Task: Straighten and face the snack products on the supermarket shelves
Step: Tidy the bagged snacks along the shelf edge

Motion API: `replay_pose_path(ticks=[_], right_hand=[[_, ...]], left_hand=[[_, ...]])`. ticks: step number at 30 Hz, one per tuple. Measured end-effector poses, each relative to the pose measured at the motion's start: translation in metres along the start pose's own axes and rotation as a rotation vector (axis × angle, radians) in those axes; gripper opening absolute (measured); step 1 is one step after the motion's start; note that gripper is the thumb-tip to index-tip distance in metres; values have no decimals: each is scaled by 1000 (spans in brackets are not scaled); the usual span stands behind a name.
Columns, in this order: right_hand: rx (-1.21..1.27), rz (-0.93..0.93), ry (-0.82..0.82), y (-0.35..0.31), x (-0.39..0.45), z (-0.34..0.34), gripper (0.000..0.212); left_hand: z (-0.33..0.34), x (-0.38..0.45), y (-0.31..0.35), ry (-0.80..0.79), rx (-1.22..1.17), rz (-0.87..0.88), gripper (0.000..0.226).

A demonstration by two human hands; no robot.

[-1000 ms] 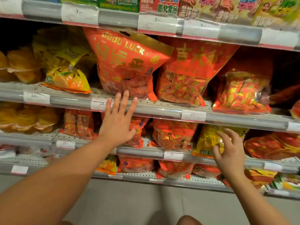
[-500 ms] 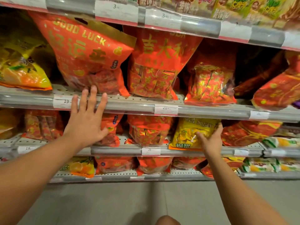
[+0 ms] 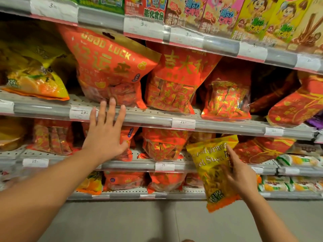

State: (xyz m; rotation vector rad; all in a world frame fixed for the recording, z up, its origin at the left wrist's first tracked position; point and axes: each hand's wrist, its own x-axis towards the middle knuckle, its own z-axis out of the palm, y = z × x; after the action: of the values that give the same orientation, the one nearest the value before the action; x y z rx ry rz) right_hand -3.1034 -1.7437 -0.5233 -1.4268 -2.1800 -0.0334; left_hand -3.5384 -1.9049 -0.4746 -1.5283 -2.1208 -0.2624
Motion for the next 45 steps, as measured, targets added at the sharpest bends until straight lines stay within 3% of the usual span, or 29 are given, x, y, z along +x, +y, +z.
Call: replay_pose_path(ticks=[4,12,16,18,23,27,29,36,40,45], right_hand=[[11,21,-63,-11,-17,-25,102],[-107,-333,78,-66,-13,-77,112],[-78,-694,291,-109,-10,-106,93],[-11,-763,345,-129,-2,-115,86],[262,-618,163,-183,34,-94,95],[265,-662,-18,-237,65,-51,83],[244,-649,-90,-261,77,-32,75],[174,-656,-262,-295,101,3,57],[3,-745,-239,-299,112,1,45],[-8,-668,-402,-305,129,-13,55]], left_hand=[[-3,-2,-1,-29,-28,-7,114],[-17,-5,-10,-81,-65,25,106],[-24,-6,-15,-113,-91,46,104],[-29,-3,-18,-150,-117,53,103],[-54,-6,-30,-178,-294,73,82],[-52,-39,-51,175,-373,-5,47],[-41,-60,-66,225,-429,-126,37],[0,-109,-121,-35,-555,-588,18],[19,-116,-153,-152,-600,-702,13],[43,-105,-191,-218,-620,-826,21]])
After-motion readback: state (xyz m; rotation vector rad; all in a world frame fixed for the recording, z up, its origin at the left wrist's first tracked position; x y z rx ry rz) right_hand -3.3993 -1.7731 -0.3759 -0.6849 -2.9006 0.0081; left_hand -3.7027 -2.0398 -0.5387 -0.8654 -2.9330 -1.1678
